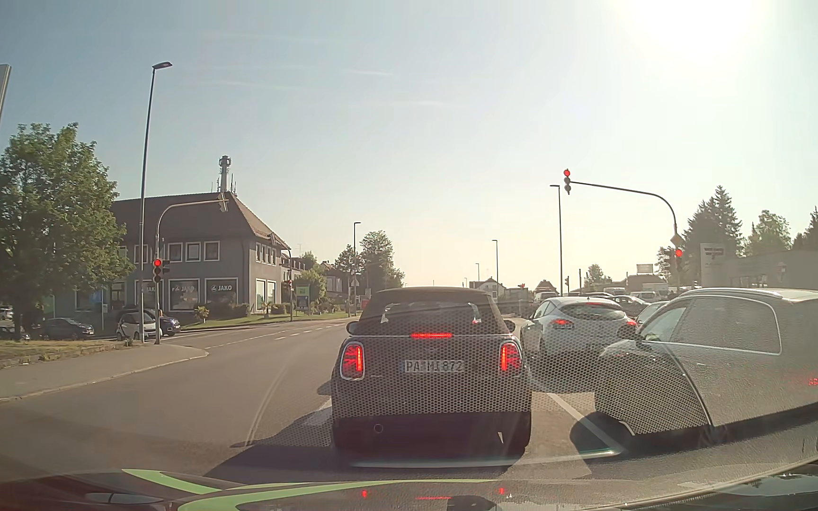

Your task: Follow the waypoints while adhering to traffic rules and regulations

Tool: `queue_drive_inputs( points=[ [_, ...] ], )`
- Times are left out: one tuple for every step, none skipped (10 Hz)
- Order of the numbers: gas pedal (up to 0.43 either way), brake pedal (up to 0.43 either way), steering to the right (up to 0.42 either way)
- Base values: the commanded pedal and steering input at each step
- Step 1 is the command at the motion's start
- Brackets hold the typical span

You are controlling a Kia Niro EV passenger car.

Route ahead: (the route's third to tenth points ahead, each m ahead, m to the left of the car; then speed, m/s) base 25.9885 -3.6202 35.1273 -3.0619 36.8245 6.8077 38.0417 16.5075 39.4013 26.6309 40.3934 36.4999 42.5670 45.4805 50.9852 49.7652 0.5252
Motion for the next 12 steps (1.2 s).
queue_drive_inputs(
  points=[
    [0.0, 0.232, -0.005],
    [0.0, 0.232, -0.005],
    [0.0, 0.238, -0.005],
    [0.0, 0.238, -0.005],
    [0.0, 0.244, -0.005],
    [0.0, 0.25, -0.005],
    [0.0, 0.256, -0.005],
    [0.0, 0.262, -0.005],
    [0.0, 0.268, -0.005],
    [0.0, 0.274, -0.005],
    [0.0, 0.274, -0.005],
    [0.0, 0.274, -0.005]
  ],
)
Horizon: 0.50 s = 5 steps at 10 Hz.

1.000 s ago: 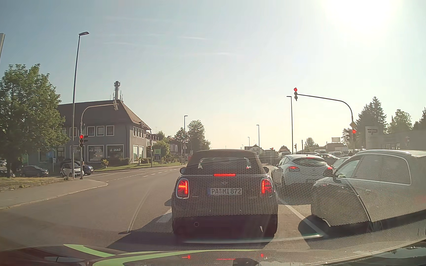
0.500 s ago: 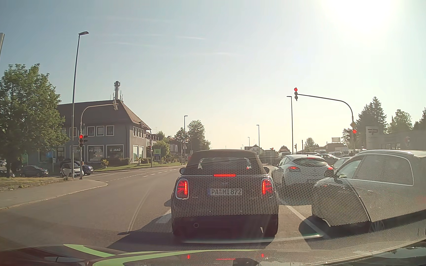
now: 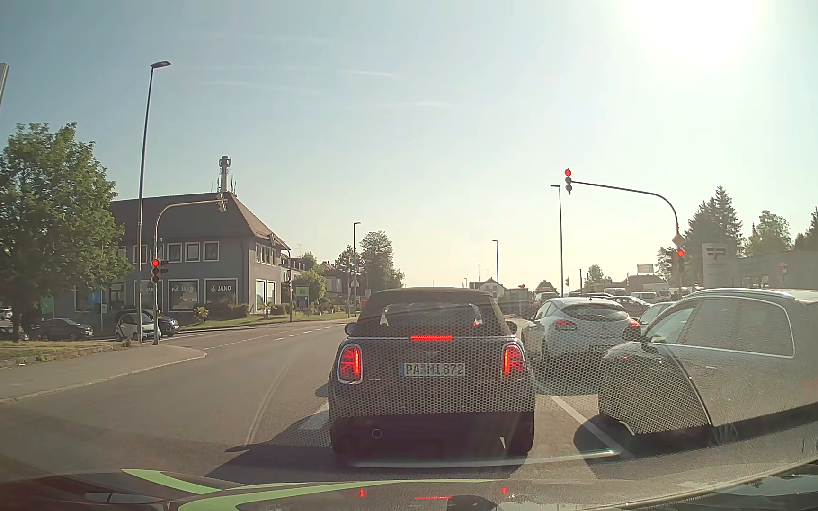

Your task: Follow the waypoints while adhering to traffic rules and regulations

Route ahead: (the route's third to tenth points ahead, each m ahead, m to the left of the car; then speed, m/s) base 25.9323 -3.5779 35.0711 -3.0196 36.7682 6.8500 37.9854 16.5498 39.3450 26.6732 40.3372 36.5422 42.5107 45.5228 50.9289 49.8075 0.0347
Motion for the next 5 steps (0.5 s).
queue_drive_inputs(
  points=[
    [0.0, 0.274, -0.005],
    [0.0, 0.274, -0.005],
    [0.0, 0.274, -0.005],
    [0.0, 0.28, -0.006],
    [0.0, 0.28, -0.005]
  ],
)
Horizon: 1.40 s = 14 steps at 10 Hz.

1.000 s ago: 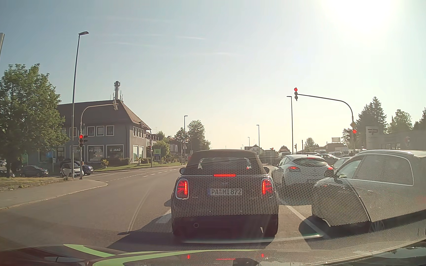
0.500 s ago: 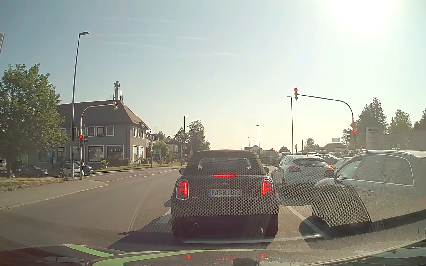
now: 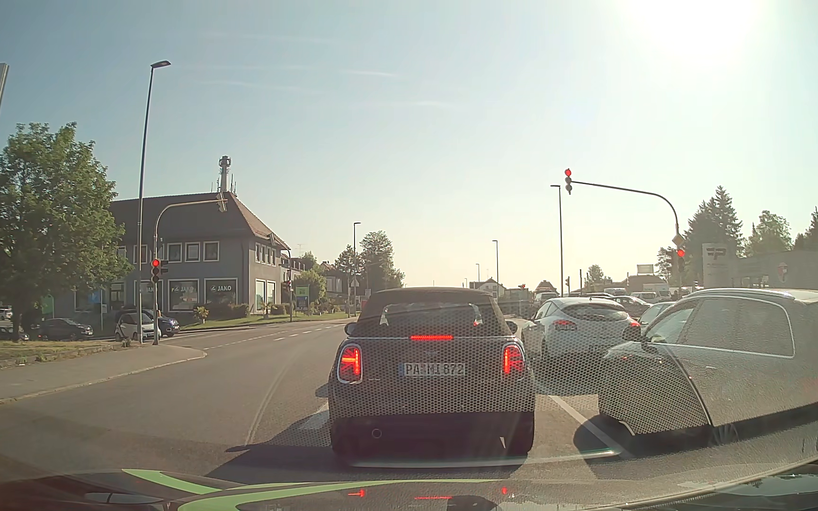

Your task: Follow the waypoints while adhering to traffic rules and regulations

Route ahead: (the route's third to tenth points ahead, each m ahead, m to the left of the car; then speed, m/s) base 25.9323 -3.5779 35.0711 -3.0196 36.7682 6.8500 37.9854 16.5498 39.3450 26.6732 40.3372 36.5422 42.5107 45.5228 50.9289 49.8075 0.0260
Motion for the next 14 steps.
queue_drive_inputs(
  points=[
    [0.0, 0.28, -0.005],
    [0.0, 0.28, -0.005],
    [0.0, 0.28, -0.005],
    [0.0, 0.28, -0.006],
    [0.0, 0.28, -0.006],
    [0.0, 0.287, -0.005],
    [0.0, 0.28, -0.005],
    [0.0, 0.28, -0.006],
    [0.0, 0.28, -0.005],
    [0.0, 0.28, -0.005],
    [0.0, 0.287, -0.005],
    [0.0, 0.287, -0.005],
    [0.0, 0.28, -0.005],
    [0.0, 0.28, -0.005]
  ],
)
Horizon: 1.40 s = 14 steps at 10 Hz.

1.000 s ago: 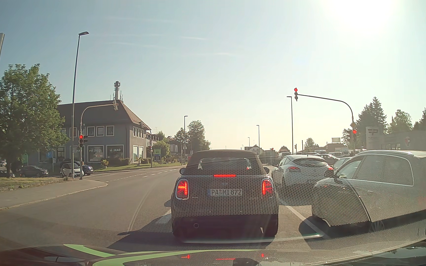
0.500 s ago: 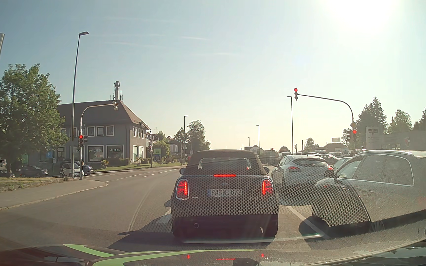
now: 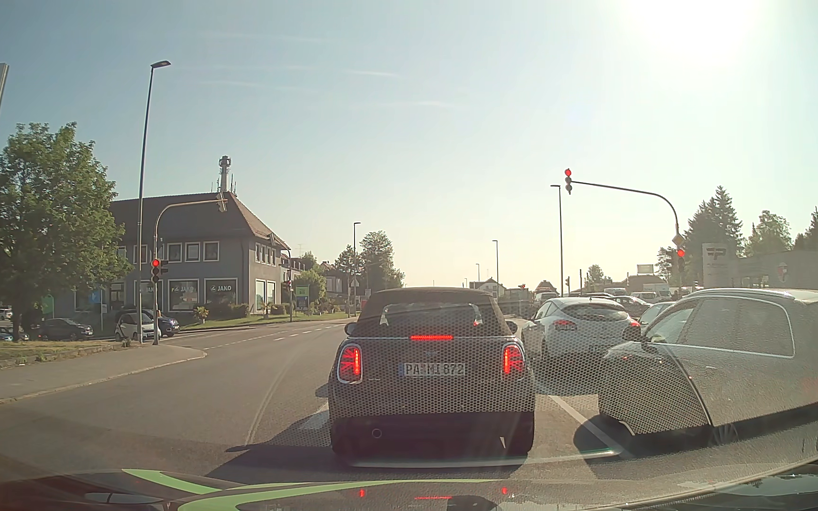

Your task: Follow the waypoints while adhering to traffic rules and regulations

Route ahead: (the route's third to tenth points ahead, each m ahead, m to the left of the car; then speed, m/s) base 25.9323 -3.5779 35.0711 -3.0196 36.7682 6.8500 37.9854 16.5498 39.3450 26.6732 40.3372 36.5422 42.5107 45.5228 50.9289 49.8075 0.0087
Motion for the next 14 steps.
queue_drive_inputs(
  points=[
    [0.0, 0.28, -0.005],
    [0.0, 0.28, -0.005],
    [0.0, 0.28, -0.005],
    [0.0, 0.28, -0.005],
    [0.0, 0.28, -0.005],
    [0.0, 0.287, -0.005],
    [0.0, 0.28, -0.005],
    [0.0, 0.28, -0.005],
    [0.0, 0.28, -0.005],
    [0.0, 0.28, -0.005],
    [0.0, 0.28, -0.005],
    [0.0, 0.28, -0.005],
    [0.0, 0.28, -0.005],
    [0.0, 0.287, -0.006]
  ],
)
